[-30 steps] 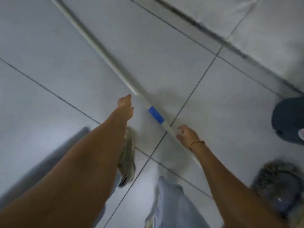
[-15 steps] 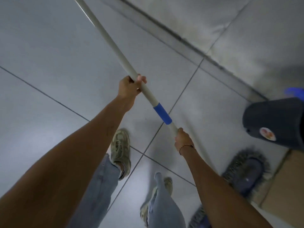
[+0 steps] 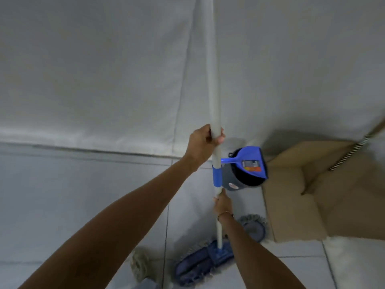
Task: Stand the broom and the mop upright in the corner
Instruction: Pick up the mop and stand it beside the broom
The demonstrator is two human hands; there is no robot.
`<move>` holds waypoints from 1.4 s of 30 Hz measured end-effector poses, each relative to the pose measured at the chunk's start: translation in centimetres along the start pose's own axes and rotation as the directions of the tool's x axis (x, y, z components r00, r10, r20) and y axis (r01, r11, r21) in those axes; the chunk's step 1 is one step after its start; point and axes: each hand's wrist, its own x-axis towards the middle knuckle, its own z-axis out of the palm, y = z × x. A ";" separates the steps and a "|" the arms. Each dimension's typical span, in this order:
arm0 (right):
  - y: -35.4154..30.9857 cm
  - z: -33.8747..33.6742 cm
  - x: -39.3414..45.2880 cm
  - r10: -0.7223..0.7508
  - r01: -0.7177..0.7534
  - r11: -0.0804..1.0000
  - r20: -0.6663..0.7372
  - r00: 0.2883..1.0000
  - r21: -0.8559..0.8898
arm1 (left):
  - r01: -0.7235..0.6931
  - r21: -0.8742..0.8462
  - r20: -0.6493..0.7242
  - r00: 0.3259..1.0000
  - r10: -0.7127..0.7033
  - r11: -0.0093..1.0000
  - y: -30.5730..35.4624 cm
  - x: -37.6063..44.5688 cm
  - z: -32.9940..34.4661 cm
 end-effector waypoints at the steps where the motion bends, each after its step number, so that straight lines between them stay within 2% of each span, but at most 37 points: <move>1: 0.3 -1.1 -0.7 0.010 -0.009 0.999 -0.014 1.000 0.051 | -0.025 0.038 0.047 0.999 0.023 0.999 1.0 -0.3 1.8; 4: 2.2 -4.4 -1.9 0.027 -0.016 0.994 -0.098 0.995 0.111 | -0.110 0.098 0.192 0.977 0.090 0.989 3.9 -1.2 7.6; 9: 6.8 -10.9 -2.2 0.078 -0.013 0.943 -0.185 0.980 0.332 | -0.210 0.146 0.418 0.899 0.132 0.967 6.5 -2.3 18.9; 14: 12.3 -18.5 -1.2 0.111 -0.002 0.899 -0.224 0.968 0.438 | -0.294 0.156 0.520 0.836 0.175 0.943 7.4 -3.2 29.8; 24: 21.2 -30.9 2.9 0.081 0.043 0.909 -0.276 0.958 0.415 | -0.367 0.195 0.569 0.798 0.200 0.910 7.8 -2.7 44.4; 33: 23.5 -40.2 10.7 0.056 0.054 0.923 -0.275 0.960 0.380 | -0.381 0.141 0.533 0.807 0.254 0.914 8.2 3.9 53.2; 37: 23.9 -44.7 13.8 0.068 0.022 0.930 -0.231 0.971 0.366 | -0.393 0.118 0.488 0.823 0.291 0.912 8.1 7.5 57.2; 42: 25.0 -49.4 18.7 0.116 -0.021 0.929 -0.237 0.965 0.370 | -0.384 0.107 0.510 0.813 0.281 0.917 8.4 11.0 62.0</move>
